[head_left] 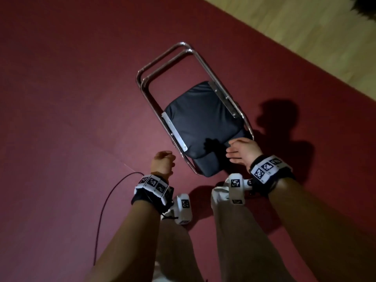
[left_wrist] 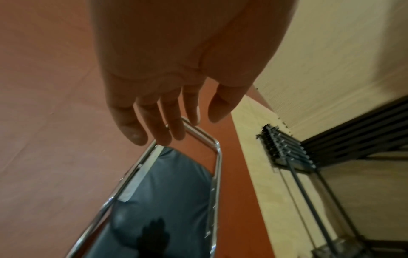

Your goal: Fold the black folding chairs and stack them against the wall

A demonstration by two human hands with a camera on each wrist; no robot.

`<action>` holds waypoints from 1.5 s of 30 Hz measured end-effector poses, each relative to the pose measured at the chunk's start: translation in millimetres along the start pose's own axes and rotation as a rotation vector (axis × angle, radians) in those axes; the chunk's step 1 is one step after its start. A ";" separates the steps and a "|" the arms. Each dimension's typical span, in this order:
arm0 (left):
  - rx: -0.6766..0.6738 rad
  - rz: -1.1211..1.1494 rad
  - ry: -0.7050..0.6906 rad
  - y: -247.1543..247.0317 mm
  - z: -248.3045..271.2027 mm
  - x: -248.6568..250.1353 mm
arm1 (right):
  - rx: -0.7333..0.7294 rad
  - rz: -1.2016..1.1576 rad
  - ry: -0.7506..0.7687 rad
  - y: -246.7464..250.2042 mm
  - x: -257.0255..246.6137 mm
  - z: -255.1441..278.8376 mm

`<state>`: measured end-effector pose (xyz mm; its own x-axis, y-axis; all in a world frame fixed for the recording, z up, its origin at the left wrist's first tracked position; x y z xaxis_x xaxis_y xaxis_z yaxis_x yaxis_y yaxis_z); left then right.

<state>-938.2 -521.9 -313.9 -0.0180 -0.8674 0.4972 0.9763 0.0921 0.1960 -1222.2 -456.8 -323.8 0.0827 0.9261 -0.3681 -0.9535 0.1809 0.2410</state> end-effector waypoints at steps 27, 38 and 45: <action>-0.104 -0.204 -0.004 -63.8 -391.5 -299.5 | 0.165 0.002 0.055 -179.6 251.7 -379.5; -0.273 -0.103 0.195 -74.8 -397.1 -341.3 | 0.193 -0.142 0.106 -183.6 281.6 -380.2; -0.369 -0.175 0.350 -91.3 -393.1 -391.3 | 0.111 -0.397 -0.023 -167.8 321.3 -385.4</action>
<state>-935.5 -383.1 -858.6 -0.1755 -0.9715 0.1595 0.9773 -0.1915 -0.0910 -1147.3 -317.2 -828.6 0.4454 0.7840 -0.4324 -0.8092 0.5592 0.1803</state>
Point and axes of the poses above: each hand's wrist, its own z-axis away from the middle knuckle, its own y-axis out of the back of the hand, x = y × z, the point moved 9 cm from there along -z, towards the middle knuckle, and after that the axes turned 15 degrees about z, right-handed, at the moved point
